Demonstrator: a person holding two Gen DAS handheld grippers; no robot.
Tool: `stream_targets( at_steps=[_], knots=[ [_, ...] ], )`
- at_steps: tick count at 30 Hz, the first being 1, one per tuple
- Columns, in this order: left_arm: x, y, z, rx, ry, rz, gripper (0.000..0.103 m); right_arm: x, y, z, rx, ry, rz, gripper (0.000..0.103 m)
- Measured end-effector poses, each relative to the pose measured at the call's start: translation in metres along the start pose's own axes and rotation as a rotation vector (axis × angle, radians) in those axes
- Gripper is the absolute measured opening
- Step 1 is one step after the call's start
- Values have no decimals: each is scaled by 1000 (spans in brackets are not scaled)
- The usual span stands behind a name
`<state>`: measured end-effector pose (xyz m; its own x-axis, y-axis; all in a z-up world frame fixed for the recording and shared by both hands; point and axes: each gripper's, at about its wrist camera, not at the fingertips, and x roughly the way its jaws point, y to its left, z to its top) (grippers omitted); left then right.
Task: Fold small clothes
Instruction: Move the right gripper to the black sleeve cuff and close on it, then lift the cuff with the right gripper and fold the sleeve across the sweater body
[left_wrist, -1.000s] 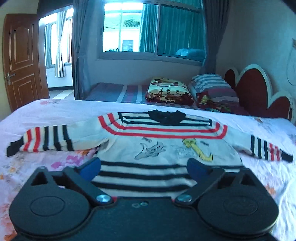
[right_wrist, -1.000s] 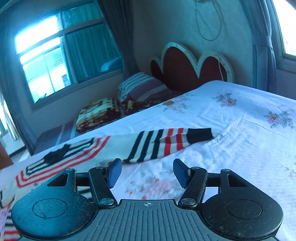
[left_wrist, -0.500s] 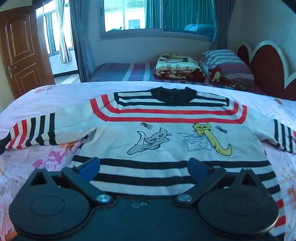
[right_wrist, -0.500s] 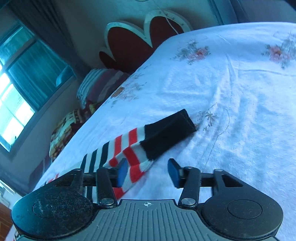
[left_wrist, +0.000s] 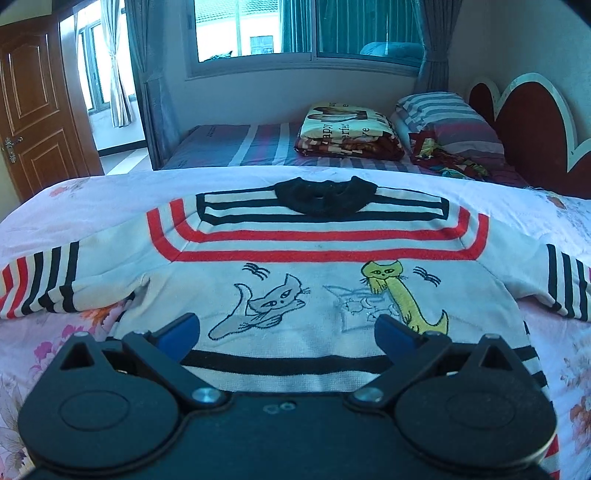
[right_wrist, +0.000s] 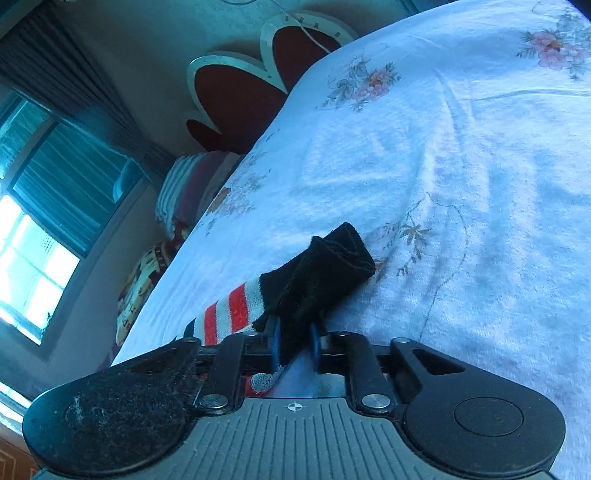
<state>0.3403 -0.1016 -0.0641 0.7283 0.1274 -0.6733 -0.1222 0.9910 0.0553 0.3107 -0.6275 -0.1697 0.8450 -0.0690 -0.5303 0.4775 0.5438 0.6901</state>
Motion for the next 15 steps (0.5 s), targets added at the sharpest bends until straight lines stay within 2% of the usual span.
stream_targets(
  at_steps=[3, 5, 6, 8, 11, 13, 15],
  knots=[
    [-3, 7, 2, 6, -5, 18, 100, -4, 3, 4, -32, -11, -3, 6],
    [-7, 16, 3, 7, -20, 36, 100, -11, 11, 5, -86, -57, 28, 6],
    [-8, 21, 3, 4, -21, 45, 100, -4, 13, 4, -120, -27, -31, 6],
    [-7, 32, 3, -11, -1, 59, 100, 2, 10, 6, -74, 3, -60, 5],
    [-10, 49, -1, -31, -5, 66, 101, -11, 34, 4, -167, -33, -55, 5],
    [-6, 58, -5, -32, 25, 63, 101, -16, 50, 0, -233, -41, -65, 5],
    [-3, 66, -11, -32, 48, 69, 101, -21, 69, -6, -304, -49, -40, 5]
  ],
)
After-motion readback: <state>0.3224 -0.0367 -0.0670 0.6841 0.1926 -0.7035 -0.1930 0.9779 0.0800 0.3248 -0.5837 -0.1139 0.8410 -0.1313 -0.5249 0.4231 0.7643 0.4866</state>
